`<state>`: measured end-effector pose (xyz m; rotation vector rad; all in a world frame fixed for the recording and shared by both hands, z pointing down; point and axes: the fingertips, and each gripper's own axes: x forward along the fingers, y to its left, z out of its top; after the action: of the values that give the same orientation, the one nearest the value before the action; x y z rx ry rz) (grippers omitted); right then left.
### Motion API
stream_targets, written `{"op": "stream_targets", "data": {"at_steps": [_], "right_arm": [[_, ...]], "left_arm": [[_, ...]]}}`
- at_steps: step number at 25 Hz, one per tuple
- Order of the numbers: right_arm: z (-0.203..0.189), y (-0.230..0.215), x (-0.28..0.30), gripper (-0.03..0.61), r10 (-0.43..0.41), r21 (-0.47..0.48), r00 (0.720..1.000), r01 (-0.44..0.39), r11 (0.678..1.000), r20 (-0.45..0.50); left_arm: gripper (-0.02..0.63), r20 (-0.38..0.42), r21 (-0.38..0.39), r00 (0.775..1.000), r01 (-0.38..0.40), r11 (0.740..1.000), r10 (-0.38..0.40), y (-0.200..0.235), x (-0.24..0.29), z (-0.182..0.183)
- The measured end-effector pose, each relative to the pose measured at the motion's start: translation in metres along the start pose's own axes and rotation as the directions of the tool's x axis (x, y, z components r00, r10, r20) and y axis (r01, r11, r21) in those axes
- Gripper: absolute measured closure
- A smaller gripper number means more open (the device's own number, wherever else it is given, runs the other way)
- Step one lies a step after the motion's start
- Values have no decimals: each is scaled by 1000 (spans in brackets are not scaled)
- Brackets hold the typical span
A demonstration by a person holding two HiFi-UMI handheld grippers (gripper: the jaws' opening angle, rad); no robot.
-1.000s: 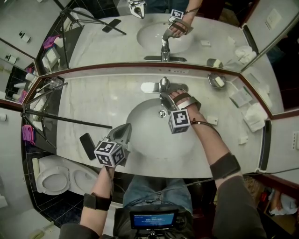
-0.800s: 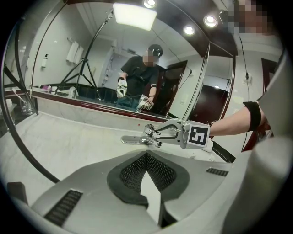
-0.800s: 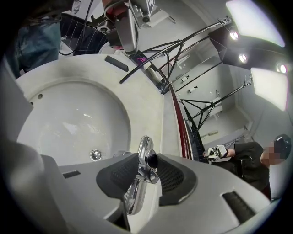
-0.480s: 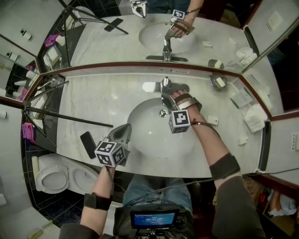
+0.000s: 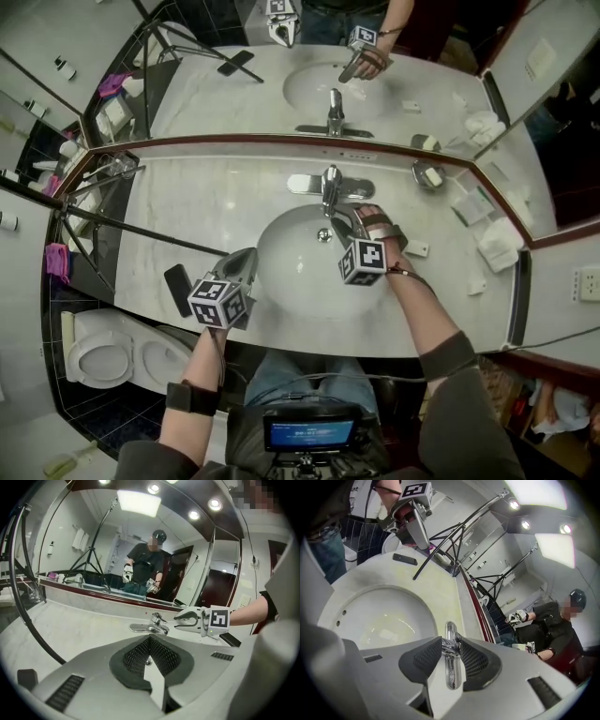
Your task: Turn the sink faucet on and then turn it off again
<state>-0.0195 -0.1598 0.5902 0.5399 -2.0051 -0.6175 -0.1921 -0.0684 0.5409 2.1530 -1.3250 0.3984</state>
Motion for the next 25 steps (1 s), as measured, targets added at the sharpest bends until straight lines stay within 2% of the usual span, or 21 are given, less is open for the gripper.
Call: {"op": "stream_targets", "data": {"at_steps": [4,7,10,13,16,20,25], "right_arm": [[-5,-9,-33,485,-40,118,999,41,992,-6],[-15,-19,-55,532,-82,235,996,85,968,-21],[-23,-26,-78,556,-112,376,993,115,920,-31],[-34,-29,-100,560,-132,510,990,136,849,-45],[-41,-32,-125,560,-160,647,986,155,747,-52],[-60,-34,-151,561,-208,811,976,175,559,-67],[-85,-30,-177,561,-253,922,963,176,344,-89]], "left_arm": [[614,23,2,1000,-5,1000,5,-5,-9,14],[614,45,6,999,-9,1000,8,-9,-16,26],[614,48,-1,999,-11,1000,11,-9,-20,28],[614,62,3,998,-5,1000,5,-12,-22,34],[614,87,25,996,2,1000,-4,-14,-26,44],[614,102,43,995,7,999,-12,-15,-28,51],[614,110,72,994,3,997,-11,-14,-31,56]]}}
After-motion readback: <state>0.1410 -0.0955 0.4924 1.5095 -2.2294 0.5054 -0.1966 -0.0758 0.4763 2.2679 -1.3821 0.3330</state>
